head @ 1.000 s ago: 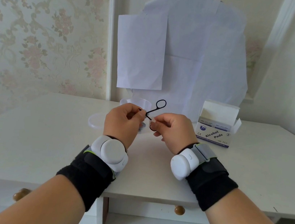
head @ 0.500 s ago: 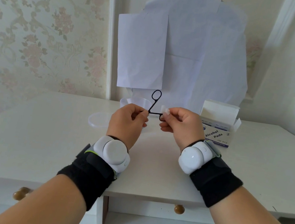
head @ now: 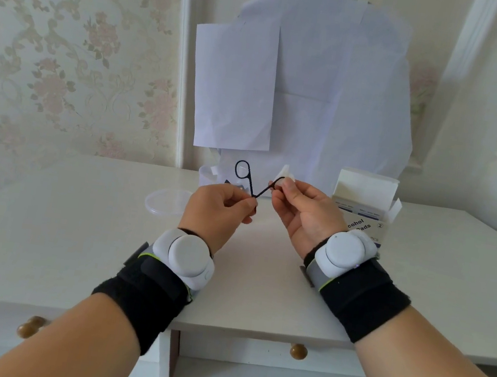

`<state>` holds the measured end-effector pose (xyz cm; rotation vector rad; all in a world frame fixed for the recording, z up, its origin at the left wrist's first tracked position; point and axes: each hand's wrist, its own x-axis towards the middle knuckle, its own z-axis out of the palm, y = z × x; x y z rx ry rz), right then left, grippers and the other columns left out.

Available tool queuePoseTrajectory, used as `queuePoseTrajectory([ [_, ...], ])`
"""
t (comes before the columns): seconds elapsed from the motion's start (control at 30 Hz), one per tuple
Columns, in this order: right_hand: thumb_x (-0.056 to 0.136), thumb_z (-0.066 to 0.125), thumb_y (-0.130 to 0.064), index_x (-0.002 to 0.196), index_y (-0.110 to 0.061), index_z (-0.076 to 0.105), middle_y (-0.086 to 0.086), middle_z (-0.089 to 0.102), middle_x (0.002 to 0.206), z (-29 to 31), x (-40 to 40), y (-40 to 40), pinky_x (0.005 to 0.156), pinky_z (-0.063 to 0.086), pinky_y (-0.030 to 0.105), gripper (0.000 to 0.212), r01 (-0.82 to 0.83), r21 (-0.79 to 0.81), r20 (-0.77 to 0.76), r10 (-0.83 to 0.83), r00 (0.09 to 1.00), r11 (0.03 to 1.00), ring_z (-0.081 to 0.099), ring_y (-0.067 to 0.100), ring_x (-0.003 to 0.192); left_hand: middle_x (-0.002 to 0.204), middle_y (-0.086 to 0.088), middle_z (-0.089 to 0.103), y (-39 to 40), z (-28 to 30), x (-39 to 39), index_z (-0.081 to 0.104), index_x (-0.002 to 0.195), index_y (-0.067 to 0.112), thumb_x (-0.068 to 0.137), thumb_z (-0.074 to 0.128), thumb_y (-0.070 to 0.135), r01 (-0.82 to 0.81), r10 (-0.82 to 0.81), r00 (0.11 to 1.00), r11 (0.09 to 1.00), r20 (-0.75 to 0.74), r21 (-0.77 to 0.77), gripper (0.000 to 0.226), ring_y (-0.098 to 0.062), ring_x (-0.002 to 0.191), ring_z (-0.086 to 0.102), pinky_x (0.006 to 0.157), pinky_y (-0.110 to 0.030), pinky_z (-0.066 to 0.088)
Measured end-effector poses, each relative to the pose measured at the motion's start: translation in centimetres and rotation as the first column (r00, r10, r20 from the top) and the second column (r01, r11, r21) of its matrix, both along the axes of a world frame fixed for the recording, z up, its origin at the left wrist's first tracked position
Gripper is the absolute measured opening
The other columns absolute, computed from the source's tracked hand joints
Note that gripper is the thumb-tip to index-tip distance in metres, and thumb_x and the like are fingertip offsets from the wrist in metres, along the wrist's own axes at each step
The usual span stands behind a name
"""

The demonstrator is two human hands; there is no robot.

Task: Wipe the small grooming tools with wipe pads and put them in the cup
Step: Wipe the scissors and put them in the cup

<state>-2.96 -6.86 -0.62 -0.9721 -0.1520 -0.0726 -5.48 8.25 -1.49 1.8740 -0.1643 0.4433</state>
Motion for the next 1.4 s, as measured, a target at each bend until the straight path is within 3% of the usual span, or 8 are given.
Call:
queuePoseTrajectory([
  [0.2,0.09,0.064,-0.006,0.095,-0.002,0.068,0.011,0.073,0.088,0.1,-0.3,0.2,0.064,0.057,0.02,0.007,-0.091,0.075,-0.051,0.095,0.994,0.993,0.07,0.011,0.069,0.07,0.006,0.074,-0.3,0.1,-0.4,0.075,0.079,0.017,0.088,0.067,0.021,0.049,-0.049,0.999,0.996,0.006,0.069,0.013,-0.002,0.069,0.069,0.074,-0.017,0.05],
  [0.43,0.089,0.069,-0.023,0.087,-0.016,0.076,0.003,0.075,0.088,-0.3,-1.1,1.0,0.07,0.053,0.023,0.01,-0.091,-0.351,0.02,0.105,0.994,0.932,0.068,0.014,0.076,0.068,0.003,0.073,-0.1,0.1,-0.6,0.074,0.077,0.023,0.088,0.068,0.02,0.072,-0.071,0.997,0.997,0.033,-0.013,0.013,-0.003,0.065,0.069,0.059,-0.008,0.044],
  [0.63,0.09,0.068,-0.022,0.084,-0.017,0.077,0.004,0.075,0.093,-0.4,-0.8,0.9,0.092,0.05,0.036,0.012,-0.064,-0.298,0.039,0.079,0.996,0.952,0.067,0.018,0.089,0.074,0.0,0.075,-0.2,0.3,-0.7,0.074,0.08,0.019,0.088,0.068,0.019,0.087,-0.086,0.996,0.995,0.016,-0.052,0.01,-0.004,0.066,0.07,0.056,-0.006,0.044],
  [0.77,0.09,0.069,-0.022,0.089,-0.018,0.075,0.003,0.076,0.097,-0.5,-0.4,0.8,0.083,0.051,0.031,0.008,-0.002,-0.259,0.009,0.004,1.0,0.966,0.067,0.016,0.089,0.072,0.003,0.074,-0.1,0.3,-0.5,0.073,0.077,0.019,0.088,0.067,0.021,0.063,-0.062,0.998,0.996,0.015,-0.062,0.013,-0.006,0.066,0.07,0.058,-0.01,0.044],
  [1.03,0.088,0.072,-0.023,0.102,-0.008,0.075,0.01,0.076,0.091,-1.1,-0.2,1.1,0.075,0.055,0.03,0.021,0.033,-0.398,0.065,-0.008,0.998,0.917,0.073,0.019,0.084,0.073,0.003,0.075,0.0,0.2,-0.4,0.074,0.078,0.019,0.088,0.066,0.022,0.031,-0.029,0.999,0.996,0.023,-0.078,0.013,-0.009,0.067,0.071,0.057,-0.011,0.044],
  [1.13,0.09,0.069,-0.022,0.103,-0.006,0.074,0.013,0.076,0.095,-1.3,-0.1,1.2,0.077,0.056,0.031,0.022,-0.002,-0.423,0.076,0.038,0.996,0.906,0.073,0.022,0.084,0.071,0.002,0.074,0.0,0.1,-0.4,0.075,0.079,0.019,0.088,0.066,0.022,0.021,-0.02,0.999,0.999,0.027,-0.045,0.013,-0.01,0.069,0.071,0.061,-0.016,0.045],
  [1.27,0.089,0.071,-0.02,0.105,-0.005,0.074,0.017,0.074,0.101,-1.4,0.0,1.3,0.091,0.056,0.043,0.023,-0.06,-0.404,0.054,0.09,0.994,0.913,0.071,0.029,0.089,0.069,0.003,0.073,0.1,0.0,-0.3,0.075,0.076,0.023,0.087,0.067,0.022,0.019,-0.018,0.999,1.0,0.032,-0.009,0.014,-0.013,0.071,0.07,0.063,-0.021,0.047],
  [1.4,0.087,0.073,-0.019,0.101,-0.002,0.074,0.019,0.072,0.096,-1.5,0.2,1.2,0.095,0.054,0.048,0.022,-0.091,-0.394,0.023,0.108,0.994,0.914,0.068,0.029,0.087,0.068,0.002,0.073,0.1,-0.1,-0.1,0.075,0.073,0.023,0.086,0.067,0.024,0.028,-0.029,0.999,0.999,0.017,0.027,0.015,-0.013,0.072,0.07,0.065,-0.022,0.048],
])
